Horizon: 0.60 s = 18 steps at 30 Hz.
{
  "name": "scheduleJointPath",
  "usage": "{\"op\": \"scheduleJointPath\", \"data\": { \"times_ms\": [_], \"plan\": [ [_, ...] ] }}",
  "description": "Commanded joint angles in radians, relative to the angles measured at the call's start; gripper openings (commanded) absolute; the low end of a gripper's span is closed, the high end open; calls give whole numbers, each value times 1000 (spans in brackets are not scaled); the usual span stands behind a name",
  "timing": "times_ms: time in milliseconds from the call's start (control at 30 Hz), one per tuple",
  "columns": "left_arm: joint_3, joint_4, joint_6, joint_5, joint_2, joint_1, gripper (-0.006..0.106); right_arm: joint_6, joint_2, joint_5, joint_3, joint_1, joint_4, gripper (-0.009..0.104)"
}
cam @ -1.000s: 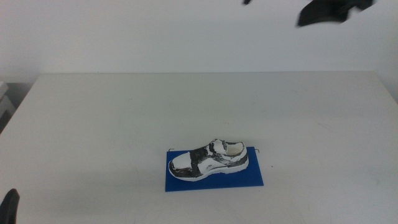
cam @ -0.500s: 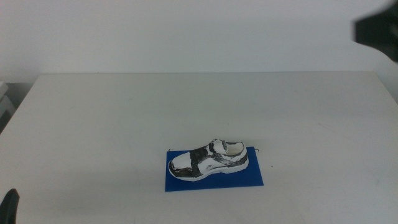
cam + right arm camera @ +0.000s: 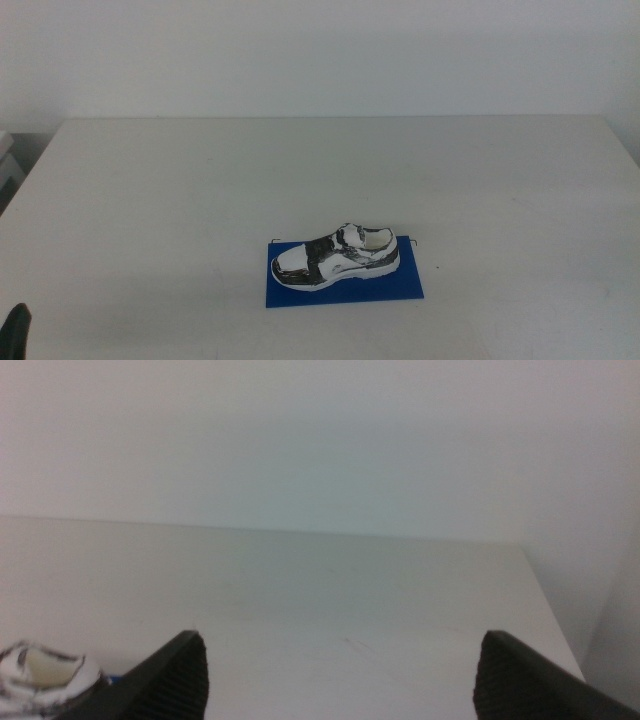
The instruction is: Use one arm to grab the shoe from the table and place it on the mat.
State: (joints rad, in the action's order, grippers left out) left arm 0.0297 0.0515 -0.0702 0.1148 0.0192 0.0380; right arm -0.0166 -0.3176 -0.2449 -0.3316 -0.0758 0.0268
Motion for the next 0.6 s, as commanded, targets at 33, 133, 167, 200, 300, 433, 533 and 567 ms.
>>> {"op": "scheduleJointPath", "data": {
  "times_ms": [33, 133, 167, 200, 300, 433, 533, 567],
  "plan": [
    [5, -9, 6, -81, 0, -5, 94, 109, 105, 130, 78, -31, 2, 92],
    [5, -9, 6, -81, 0, -5, 94, 143, 180, 138, 144, -59, -1, 92],
    [5, -9, 6, -81, 0, -5, 94, 140, 207, 138, 164, -66, -1, 92],
    [5, -9, 6, -81, 0, -5, 94, 135, 232, 141, 189, -75, 2, 92],
    [5, -9, 6, -81, 0, -5, 94, 136, 300, 139, 256, -89, 0, 92],
    [5, -9, 6, -81, 1, -5, 94, 136, 354, 147, 318, -91, 0, 92],
    [5, -9, 6, -81, 0, -5, 94, 136, 355, 149, 346, -91, -1, 92],
    [5, -9, 6, -81, 0, -5, 94, 136, 355, 150, 355, -91, -1, 92]
  ]
}}
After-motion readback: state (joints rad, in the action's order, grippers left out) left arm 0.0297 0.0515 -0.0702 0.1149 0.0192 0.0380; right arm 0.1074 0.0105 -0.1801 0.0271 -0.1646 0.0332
